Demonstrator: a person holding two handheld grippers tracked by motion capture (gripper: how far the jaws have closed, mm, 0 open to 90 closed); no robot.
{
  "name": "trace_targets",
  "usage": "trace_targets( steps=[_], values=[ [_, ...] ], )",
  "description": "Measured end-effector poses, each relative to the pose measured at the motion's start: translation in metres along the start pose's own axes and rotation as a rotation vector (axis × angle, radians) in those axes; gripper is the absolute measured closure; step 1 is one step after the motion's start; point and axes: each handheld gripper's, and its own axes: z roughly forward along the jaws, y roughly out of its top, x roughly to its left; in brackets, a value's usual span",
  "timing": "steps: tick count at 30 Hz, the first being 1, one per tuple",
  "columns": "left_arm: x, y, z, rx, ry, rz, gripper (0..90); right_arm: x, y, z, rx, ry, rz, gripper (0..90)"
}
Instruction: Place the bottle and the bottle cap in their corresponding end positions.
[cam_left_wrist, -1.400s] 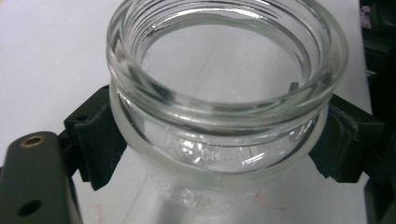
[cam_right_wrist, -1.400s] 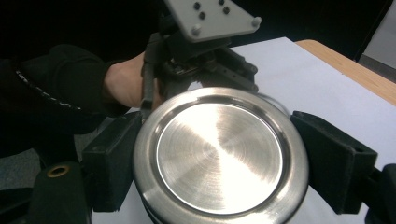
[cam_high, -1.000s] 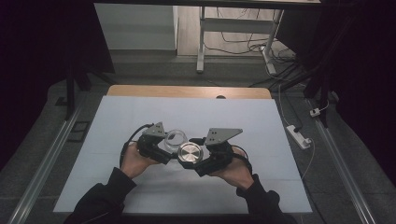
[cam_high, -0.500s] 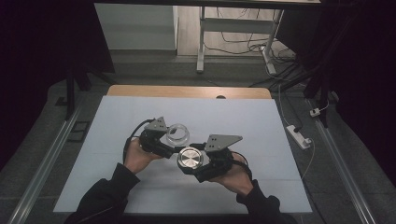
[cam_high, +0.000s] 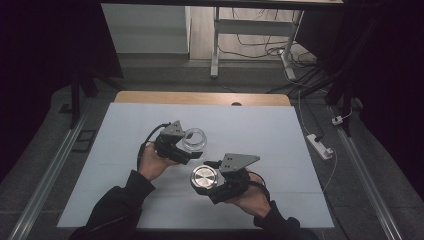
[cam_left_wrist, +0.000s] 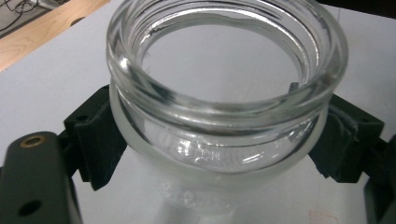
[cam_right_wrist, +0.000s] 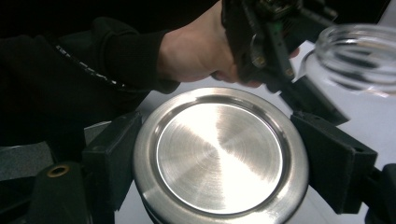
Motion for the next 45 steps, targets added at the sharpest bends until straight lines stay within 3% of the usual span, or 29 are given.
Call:
trace_targets(
  steps=[15,25,33,45],
  values=[
    [0.009,0.002,0.016,-0.002,0.022,-0.006,15.7,0.007,-0.024,0.007,-0.004,-0.005,0.019,19.2],
    [0.014,-0.004,0.031,0.006,0.046,-0.012,15.7,0.01,-0.042,0.024,0.02,0.009,0.015,19.2],
    [0.017,-0.007,0.038,0.004,0.053,-0.018,15.7,0.008,-0.059,0.04,0.092,-0.004,0.004,19.2],
    [0.021,-0.015,0.05,0.021,0.068,-0.028,15.7,-0.003,-0.073,0.051,0.152,-0.027,0.015,19.2]
  ],
)
